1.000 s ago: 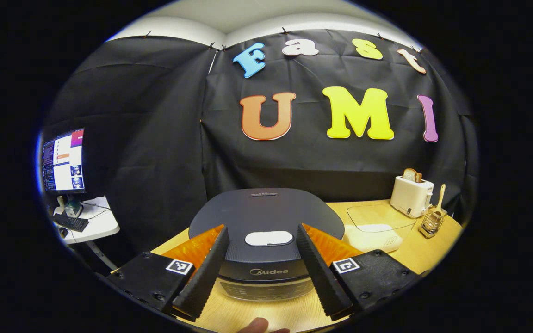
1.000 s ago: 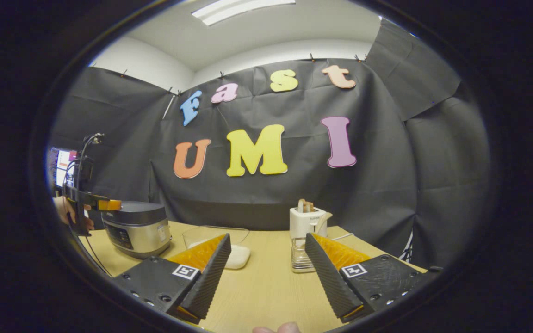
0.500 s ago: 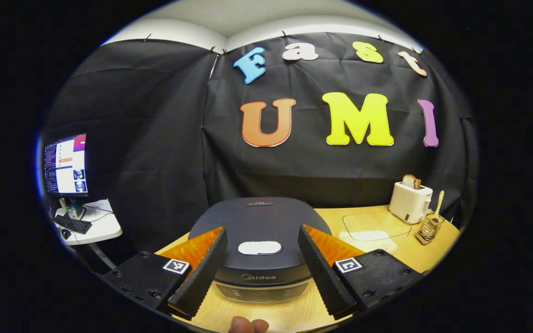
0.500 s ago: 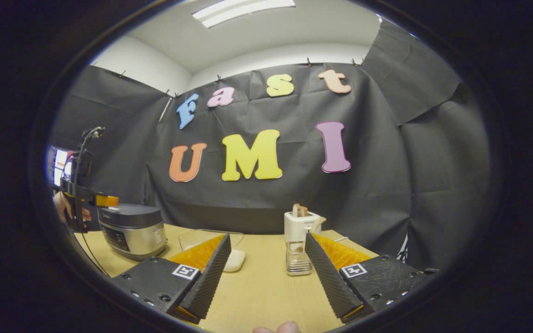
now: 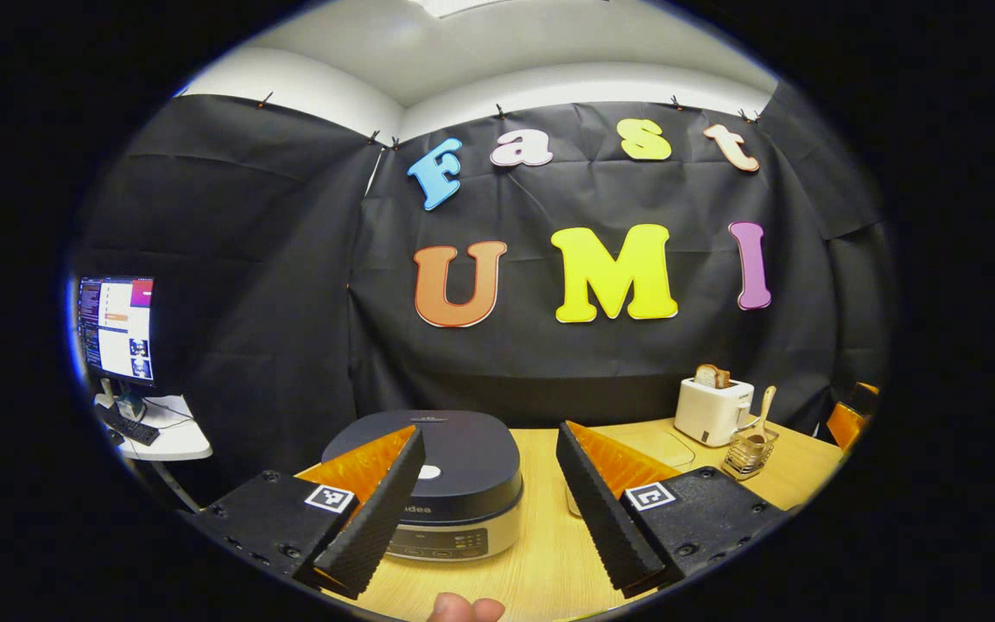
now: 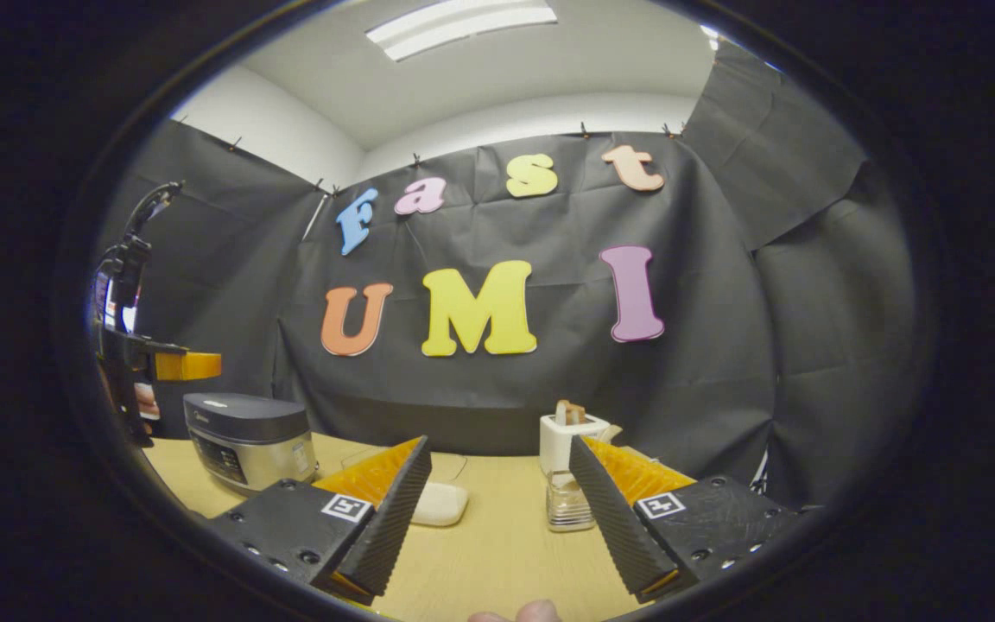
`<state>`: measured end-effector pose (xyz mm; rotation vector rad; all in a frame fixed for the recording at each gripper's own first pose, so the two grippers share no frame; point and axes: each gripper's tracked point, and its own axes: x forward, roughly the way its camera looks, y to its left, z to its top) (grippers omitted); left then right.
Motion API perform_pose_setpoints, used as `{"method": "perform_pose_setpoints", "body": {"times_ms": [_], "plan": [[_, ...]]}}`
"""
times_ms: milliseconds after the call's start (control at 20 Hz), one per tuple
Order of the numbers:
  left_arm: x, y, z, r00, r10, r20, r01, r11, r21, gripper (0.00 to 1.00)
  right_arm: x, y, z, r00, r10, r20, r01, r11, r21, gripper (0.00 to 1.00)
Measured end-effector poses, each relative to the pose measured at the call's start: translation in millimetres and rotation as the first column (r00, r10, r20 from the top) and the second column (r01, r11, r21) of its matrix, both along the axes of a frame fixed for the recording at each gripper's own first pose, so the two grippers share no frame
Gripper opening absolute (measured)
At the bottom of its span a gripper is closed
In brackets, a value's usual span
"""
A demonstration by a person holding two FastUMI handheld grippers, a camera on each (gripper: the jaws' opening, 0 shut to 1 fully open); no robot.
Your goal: Close the left gripper, press the button to open the rice cooker; take a wooden spoon from the chopstick holder with the right hand, scoop a spoonful of rice and pour it into the rice cooker, then put the wooden spoon back into the chopstick holder.
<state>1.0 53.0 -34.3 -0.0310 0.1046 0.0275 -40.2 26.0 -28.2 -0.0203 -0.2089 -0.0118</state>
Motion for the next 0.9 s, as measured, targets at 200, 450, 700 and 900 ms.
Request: {"method": "perform_pose_setpoints", "body": {"times_ms": [200,450,700,900], "plan": [[-25.0,-27.5,2.5,0.998,-0.044,0.05,0.043,0.999,0.024,0.98,-4.6,13.8,-1.9,1.0,0.014,0.013,-0.014,1.0,-0.001,0.95],[-51.9,-52.2,-0.7,0.994,-0.08,0.07,0.078,0.996,0.031,0.98,-10.4,18.0,-8.2,1.0,0.01,-0.018,-0.01,1.0,-0.01,0.95],[-58.3,-51.8,-12.1,0.995,-0.082,0.063,0.081,0.996,0.026,0.98,-19.1,22.0,-6.1,1.0,-0.018,-0.019,0.018,1.0,-0.019,0.95],[-56.7,-41.1,-20.8,0.996,-0.074,0.053,0.069,0.994,0.089,0.98,-19.0,22.6,-8.9,0.998,-0.044,-0.044,0.044,0.999,0.008,0.96]]}}
